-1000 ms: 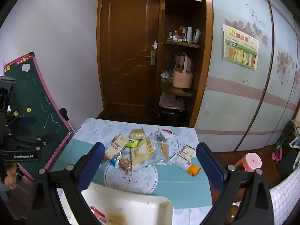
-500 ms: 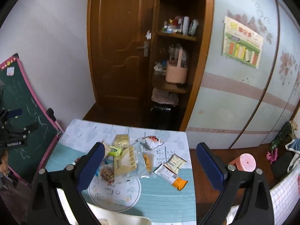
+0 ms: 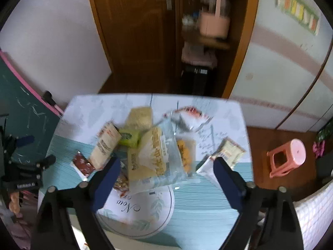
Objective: Organize snacks
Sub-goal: 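Move both grippers back over the snack pile, then grasp the brown chocolate packet with left gripper while right grasps the long bread bag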
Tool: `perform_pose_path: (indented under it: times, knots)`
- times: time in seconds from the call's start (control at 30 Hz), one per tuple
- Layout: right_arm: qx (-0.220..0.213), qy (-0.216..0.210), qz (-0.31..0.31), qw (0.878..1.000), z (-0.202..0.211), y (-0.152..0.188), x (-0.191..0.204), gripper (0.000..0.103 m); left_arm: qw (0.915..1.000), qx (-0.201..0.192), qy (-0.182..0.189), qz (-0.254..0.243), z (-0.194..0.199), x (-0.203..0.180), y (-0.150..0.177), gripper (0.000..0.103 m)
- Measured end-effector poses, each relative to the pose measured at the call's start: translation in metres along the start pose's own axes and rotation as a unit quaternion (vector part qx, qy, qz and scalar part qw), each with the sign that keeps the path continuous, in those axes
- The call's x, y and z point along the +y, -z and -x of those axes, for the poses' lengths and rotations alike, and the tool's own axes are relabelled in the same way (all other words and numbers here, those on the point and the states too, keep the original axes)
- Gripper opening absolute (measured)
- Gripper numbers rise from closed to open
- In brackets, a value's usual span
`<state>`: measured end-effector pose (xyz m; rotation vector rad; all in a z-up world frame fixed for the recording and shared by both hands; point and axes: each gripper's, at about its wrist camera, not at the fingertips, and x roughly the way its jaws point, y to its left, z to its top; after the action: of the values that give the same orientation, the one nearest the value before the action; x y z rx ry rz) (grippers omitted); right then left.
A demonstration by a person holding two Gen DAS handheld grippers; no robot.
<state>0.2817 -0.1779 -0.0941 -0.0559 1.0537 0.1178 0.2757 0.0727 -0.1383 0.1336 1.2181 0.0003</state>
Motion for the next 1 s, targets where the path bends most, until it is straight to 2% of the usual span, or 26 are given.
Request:
perform_pose_path:
  times: [0.23,0.43,0.57,0.63,0.73,0.87,1.0]
  knots:
    - [0.068,-0.045,-0.061,0.995,-0.076,-0.006,-0.016,0.074,0.9943,0.084,0.023,0.060,-0.066,0.009,0.001,0.081]
    - [0.097,-0.068,-0.081,0.990,-0.105,0.001,-0.020,0.072,0.9875,0.107,0.053,0.103,-0.091,0.018,0.001,0.081]
    - [0.098,-0.076,-0.068,0.990,-0.108,0.007,-0.015,0.065,0.9833,0.120,0.062,0.122,-0.104,0.020,0.002,0.080]
    - [0.100,-0.083,-0.061,0.990,-0.107,0.008,-0.014,0.049,0.9816,0.126,0.065,0.128,-0.109,0.020,0.001,0.080]
    - [0.106,-0.108,-0.062,0.987,-0.104,0.012,-0.017,0.038,0.9799,0.132,0.058,0.138,-0.115,0.019,0.002,0.080]
    - [0.107,-0.103,-0.046,0.988,-0.099,0.017,-0.013,0.036,0.9781,0.134,0.046,0.153,-0.118,0.021,0.003,0.080]
    - [0.108,-0.111,-0.040,0.987,-0.091,0.022,-0.012,0.034,0.9759,0.138,0.036,0.165,-0.122,0.033,0.004,0.064]
